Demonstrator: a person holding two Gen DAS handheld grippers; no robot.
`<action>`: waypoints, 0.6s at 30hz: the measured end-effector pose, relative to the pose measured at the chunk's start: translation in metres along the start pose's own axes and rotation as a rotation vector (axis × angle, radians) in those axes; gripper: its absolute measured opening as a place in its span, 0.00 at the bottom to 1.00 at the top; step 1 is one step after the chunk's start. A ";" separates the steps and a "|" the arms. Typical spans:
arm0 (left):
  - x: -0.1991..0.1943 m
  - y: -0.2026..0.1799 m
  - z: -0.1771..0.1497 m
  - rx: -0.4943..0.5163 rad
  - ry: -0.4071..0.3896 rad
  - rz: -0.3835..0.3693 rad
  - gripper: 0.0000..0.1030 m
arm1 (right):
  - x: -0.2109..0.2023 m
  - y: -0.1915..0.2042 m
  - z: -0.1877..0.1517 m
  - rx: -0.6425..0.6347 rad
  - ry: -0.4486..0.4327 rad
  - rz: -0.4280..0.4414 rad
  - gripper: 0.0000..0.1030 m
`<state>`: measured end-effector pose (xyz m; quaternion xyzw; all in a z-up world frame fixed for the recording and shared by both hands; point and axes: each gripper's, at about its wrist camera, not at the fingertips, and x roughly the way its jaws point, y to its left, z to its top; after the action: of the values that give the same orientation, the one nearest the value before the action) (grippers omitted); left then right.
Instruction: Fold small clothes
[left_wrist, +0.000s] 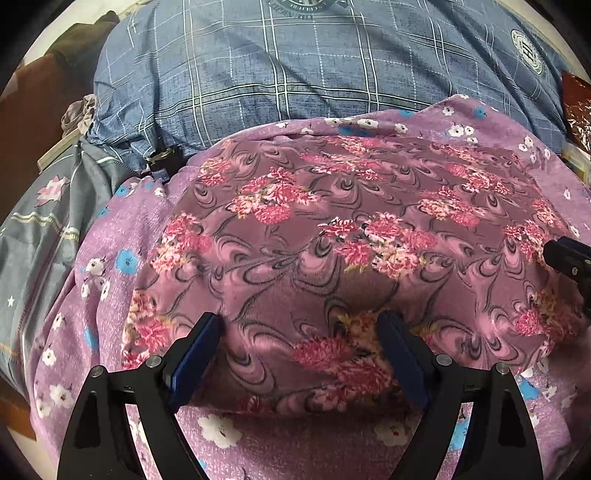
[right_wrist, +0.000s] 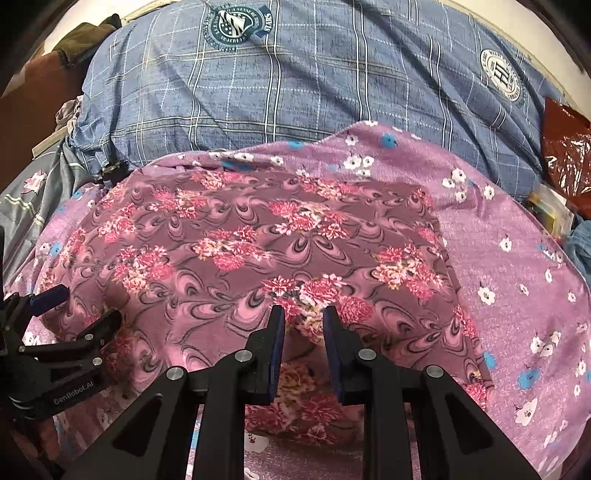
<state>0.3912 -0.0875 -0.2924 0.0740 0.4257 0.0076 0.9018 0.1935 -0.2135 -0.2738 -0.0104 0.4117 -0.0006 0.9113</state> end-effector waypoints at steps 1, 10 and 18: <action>0.000 0.000 -0.002 -0.003 0.003 0.002 0.84 | 0.002 -0.001 -0.001 0.004 0.012 0.001 0.22; -0.017 0.008 -0.022 -0.020 0.015 0.022 0.85 | 0.019 0.001 -0.010 -0.008 0.090 -0.004 0.23; -0.063 0.058 -0.042 -0.169 0.019 0.016 0.84 | 0.004 0.006 -0.007 0.003 0.031 0.096 0.23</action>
<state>0.3218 -0.0296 -0.2620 0.0011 0.4315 0.0513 0.9006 0.1905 -0.2079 -0.2815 0.0109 0.4259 0.0423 0.9037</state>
